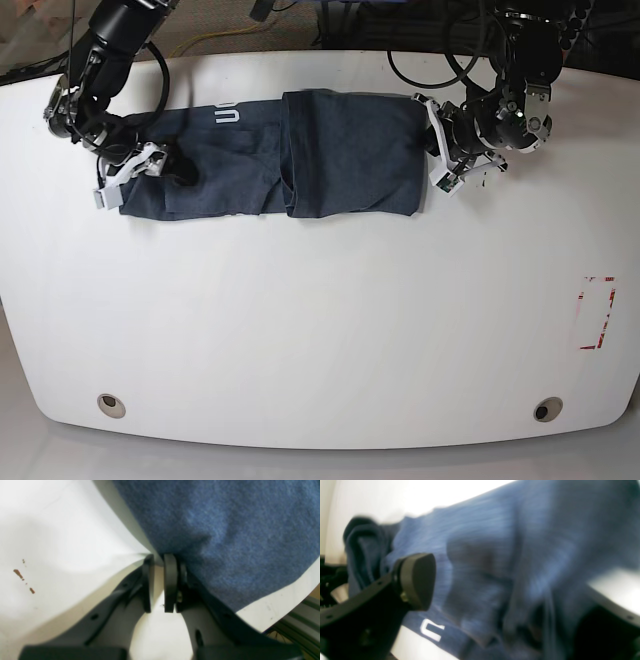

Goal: Fold the T-shirt properly
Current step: 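Grasp both strip ends and fold them inward toward each other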

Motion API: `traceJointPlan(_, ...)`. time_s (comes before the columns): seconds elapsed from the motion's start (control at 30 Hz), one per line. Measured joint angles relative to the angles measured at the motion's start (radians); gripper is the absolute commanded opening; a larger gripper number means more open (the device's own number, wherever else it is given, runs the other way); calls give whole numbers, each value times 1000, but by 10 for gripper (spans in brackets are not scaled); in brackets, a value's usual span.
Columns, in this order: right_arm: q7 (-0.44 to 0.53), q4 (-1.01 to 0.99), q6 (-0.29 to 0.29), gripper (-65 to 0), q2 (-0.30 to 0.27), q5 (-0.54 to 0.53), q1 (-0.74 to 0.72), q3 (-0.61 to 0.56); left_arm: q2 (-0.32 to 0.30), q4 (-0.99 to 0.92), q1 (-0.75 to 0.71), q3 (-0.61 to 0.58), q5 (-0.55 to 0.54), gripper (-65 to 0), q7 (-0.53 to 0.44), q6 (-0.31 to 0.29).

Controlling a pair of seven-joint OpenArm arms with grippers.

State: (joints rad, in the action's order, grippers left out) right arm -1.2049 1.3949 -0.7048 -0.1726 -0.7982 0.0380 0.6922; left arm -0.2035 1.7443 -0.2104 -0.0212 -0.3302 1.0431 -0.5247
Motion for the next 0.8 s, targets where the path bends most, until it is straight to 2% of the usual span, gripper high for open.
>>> traceJointPlan(0.07,0,14,2,-387,20,43,-6,6,0,-2,5,0,0,-596,1,0)
traceJointPlan(0.13,-1,24,5,-564,26,78,-5,14,0,-5,19,-5,1,-596,6,0)
traceJointPlan(0.2,-13,38,14,-650,29,122,-4,18,0,-19,35,-6,5,-596,8,0)
traceJointPlan(0.37,-31,140,13,-650,29,149,-5,15,16,-71,71,-5,-8,-596,-8,-1)
traceJointPlan(0.63,-125,436,12,-650,24,221,1,17,105,-137,128,-33,-4,-594,-16,0)
traceJointPlan(0.8,-124,531,12,-650,26,216,1,-33,164,-198,183,-96,-1,-594,-12,0)
